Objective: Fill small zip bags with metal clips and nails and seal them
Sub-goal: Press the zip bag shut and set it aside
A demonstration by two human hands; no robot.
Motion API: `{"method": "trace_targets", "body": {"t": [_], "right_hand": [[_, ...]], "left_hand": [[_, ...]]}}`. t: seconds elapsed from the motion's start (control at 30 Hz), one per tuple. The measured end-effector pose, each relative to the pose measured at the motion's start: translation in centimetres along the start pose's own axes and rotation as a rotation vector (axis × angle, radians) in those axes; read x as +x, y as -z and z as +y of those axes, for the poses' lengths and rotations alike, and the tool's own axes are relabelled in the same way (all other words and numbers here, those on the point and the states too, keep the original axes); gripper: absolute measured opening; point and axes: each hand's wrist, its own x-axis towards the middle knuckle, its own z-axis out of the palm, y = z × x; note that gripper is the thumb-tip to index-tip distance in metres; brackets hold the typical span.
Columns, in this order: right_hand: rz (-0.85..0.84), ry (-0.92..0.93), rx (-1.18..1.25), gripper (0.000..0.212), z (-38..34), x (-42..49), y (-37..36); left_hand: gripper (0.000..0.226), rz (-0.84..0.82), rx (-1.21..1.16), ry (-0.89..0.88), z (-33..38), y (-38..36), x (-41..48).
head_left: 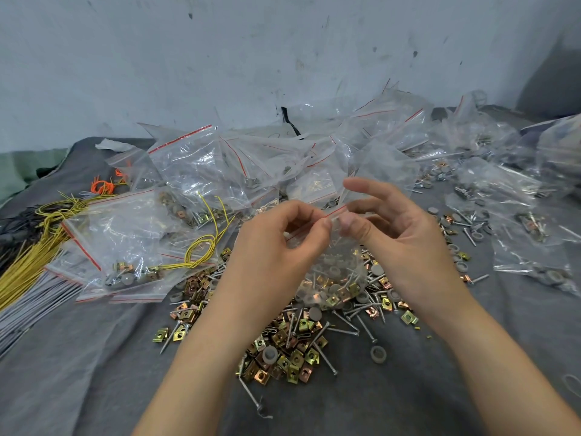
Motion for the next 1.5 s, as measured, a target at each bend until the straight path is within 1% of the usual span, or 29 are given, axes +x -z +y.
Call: {"method": "trace_targets", "body": {"t": [0.2,0.47,0.63,0.73,0.9,1.03,1.13,1.37,1.5], "right_hand": [[0.002,0.012,0.0,0.038,0.0,0.0,0.0],[-0.002,0.028,-0.014,0.044,0.3,0.1,-0.1],[0.008,0.041,-0.009,0.043,0.2,0.1,-0.2],[0.015,0.035,-0.009,0.038,0.0,0.1,-0.2],[0.01,-0.005,-0.034,0.015,0.2,-0.1,-0.2],[0.041,-0.006,-0.083,0.01,0.5,-0.1,-0.9],[0.081,0.006,-0.143,0.011,0.9,-0.2,-1.4],[0.169,0.029,-0.217,0.019,0.6,-0.2,-1.1],[0.232,0.02,-0.207,0.021,0.5,0.1,-0.5]], "left_hand": [[0.007,-0.009,-0.007,-0.005,0.2,-0.2,0.0],[0.006,-0.009,0.06,-0.029,0.3,-0.2,0.0],[0.007,0.0,0.061,-0.006,0.5,-0.2,0.1],[0.007,0.011,0.089,-0.026,0.6,-0.2,0.2],[0.006,0.028,0.149,-0.065,0.8,-0.3,0.1],[0.006,0.028,0.172,-0.083,0.8,-0.4,0.1],[0.006,0.03,0.2,-0.101,1.0,-0.7,0.1],[0.005,0.024,0.196,-0.089,1.0,-0.4,-0.1],[0.006,0.03,0.202,-0.078,0.9,0.1,-0.3]]}}
